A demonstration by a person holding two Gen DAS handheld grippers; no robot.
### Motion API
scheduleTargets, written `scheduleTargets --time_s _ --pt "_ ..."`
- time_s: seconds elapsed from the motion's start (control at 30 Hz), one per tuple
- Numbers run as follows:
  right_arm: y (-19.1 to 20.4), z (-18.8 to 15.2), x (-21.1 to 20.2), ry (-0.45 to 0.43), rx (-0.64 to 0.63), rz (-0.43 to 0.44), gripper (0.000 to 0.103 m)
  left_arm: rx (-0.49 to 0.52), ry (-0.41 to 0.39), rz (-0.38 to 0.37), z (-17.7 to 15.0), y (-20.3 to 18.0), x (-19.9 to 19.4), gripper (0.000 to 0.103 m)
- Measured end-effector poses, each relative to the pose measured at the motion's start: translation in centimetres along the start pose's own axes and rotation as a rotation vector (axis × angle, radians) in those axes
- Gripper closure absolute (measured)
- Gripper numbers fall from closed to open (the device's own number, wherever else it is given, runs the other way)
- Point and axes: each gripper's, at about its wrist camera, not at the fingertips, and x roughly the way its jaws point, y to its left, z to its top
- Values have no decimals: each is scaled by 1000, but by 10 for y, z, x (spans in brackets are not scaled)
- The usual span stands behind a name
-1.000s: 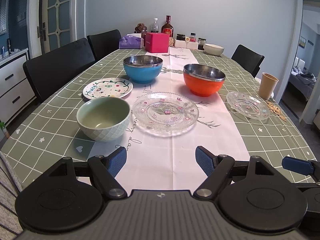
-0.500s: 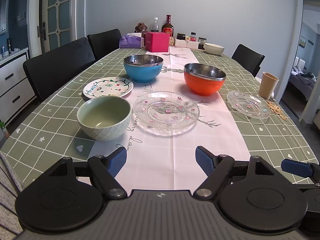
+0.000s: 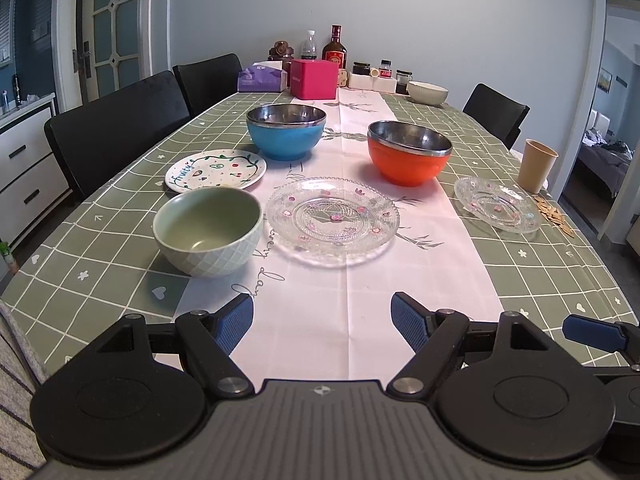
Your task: Organize plates and bowls
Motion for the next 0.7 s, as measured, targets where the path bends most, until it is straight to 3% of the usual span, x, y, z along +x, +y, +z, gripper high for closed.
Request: scheduleTargets --time_s 0.7 --pt "2 -1 0 7 -9 -9 9 6 14 1 0 1 0 11"
